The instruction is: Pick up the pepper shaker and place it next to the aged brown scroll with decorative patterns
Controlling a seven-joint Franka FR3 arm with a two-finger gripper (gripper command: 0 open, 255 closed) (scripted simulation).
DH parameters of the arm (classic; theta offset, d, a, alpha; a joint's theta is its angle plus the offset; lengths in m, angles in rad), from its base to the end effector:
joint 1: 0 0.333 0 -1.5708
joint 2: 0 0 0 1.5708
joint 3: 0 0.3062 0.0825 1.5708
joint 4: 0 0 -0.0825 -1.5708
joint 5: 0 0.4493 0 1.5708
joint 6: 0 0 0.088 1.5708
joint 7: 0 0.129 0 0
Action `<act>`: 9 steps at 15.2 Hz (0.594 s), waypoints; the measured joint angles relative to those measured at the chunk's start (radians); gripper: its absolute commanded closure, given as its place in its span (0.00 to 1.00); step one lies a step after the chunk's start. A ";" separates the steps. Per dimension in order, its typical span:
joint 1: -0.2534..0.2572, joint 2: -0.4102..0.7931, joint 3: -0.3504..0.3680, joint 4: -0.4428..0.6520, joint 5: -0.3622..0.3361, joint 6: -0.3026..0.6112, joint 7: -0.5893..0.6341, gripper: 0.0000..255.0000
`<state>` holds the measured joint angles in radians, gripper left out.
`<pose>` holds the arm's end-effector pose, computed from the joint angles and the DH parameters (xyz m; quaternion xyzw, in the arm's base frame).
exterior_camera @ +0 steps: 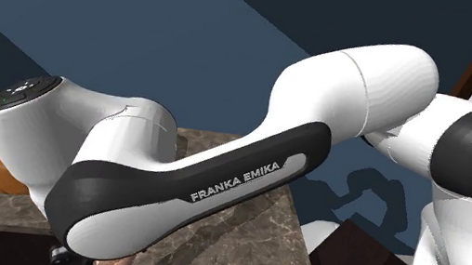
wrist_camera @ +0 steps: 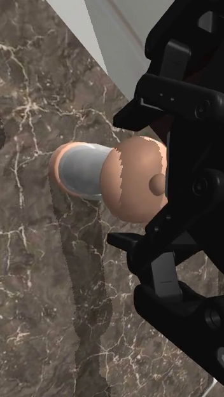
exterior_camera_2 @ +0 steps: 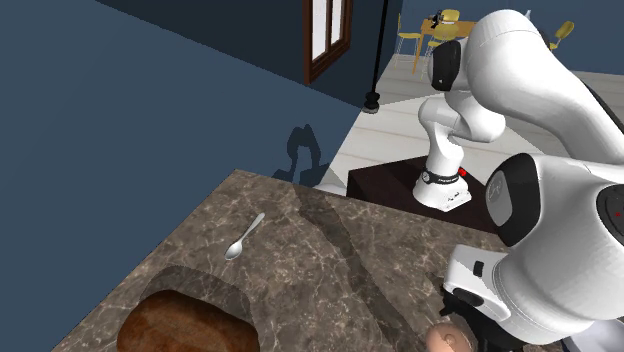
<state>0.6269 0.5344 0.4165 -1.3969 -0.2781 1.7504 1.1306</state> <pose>0.4362 0.5998 0.3559 0.9969 -0.0282 -0.0053 0.0734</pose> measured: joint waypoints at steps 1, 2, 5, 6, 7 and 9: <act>0.000 0.000 0.000 0.000 0.000 0.000 0.000 0.00; 0.000 0.000 0.000 0.000 0.000 0.000 0.000 0.00; 0.000 0.000 0.000 0.000 0.000 0.000 0.000 0.00; 0.002 -0.004 0.001 0.011 0.002 -0.014 -0.001 0.00; 0.006 0.000 0.001 0.039 0.002 -0.037 -0.004 0.00; 0.014 0.006 0.002 0.101 0.002 -0.092 -0.012 0.00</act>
<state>0.6409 0.5403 0.4181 -1.2960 -0.2762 1.6587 1.1187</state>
